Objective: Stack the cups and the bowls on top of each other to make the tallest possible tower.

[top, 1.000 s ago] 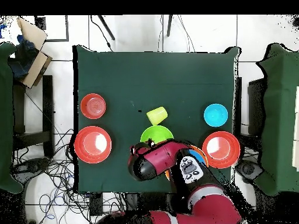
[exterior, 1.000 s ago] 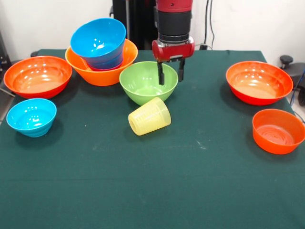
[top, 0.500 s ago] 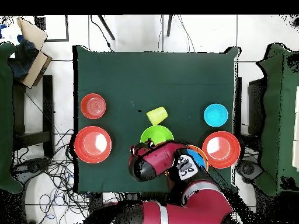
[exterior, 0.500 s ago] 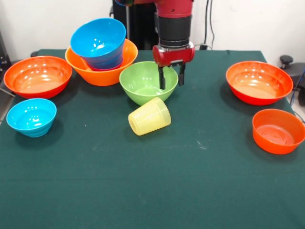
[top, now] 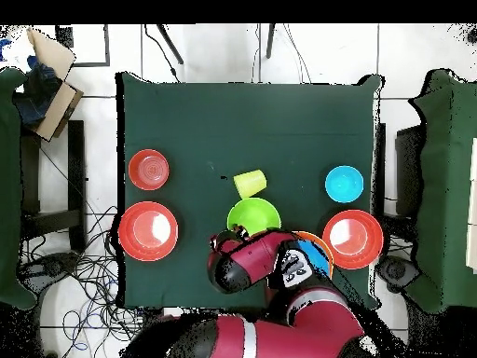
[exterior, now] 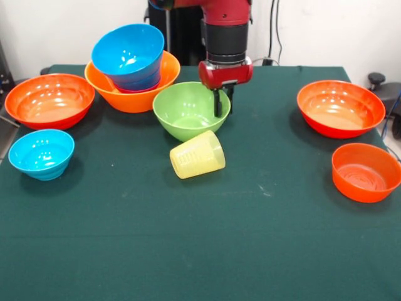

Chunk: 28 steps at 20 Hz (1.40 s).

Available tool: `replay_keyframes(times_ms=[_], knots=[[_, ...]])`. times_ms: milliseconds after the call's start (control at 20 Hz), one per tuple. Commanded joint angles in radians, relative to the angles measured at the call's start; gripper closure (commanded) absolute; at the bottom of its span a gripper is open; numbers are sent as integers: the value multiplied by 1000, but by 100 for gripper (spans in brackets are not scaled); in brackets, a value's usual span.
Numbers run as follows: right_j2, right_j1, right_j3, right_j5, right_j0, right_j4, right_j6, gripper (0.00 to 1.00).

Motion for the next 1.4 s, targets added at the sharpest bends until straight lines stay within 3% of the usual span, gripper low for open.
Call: replay_keyframes(times_ms=[50, 400, 500, 650, 850, 1400], knots=[[47, 3, -64, 2, 1, 6, 72, 100], [154, -109, 11, 115, -77, 22, 12, 100], [207, -206, 87, 184, -128, 47, -30, 100], [341, -416, 242, 348, -254, 165, -153, 100], [452, -561, 328, 460, -340, 283, -247, 100], [570, -606, 322, 559, -395, 313, -231, 100]])
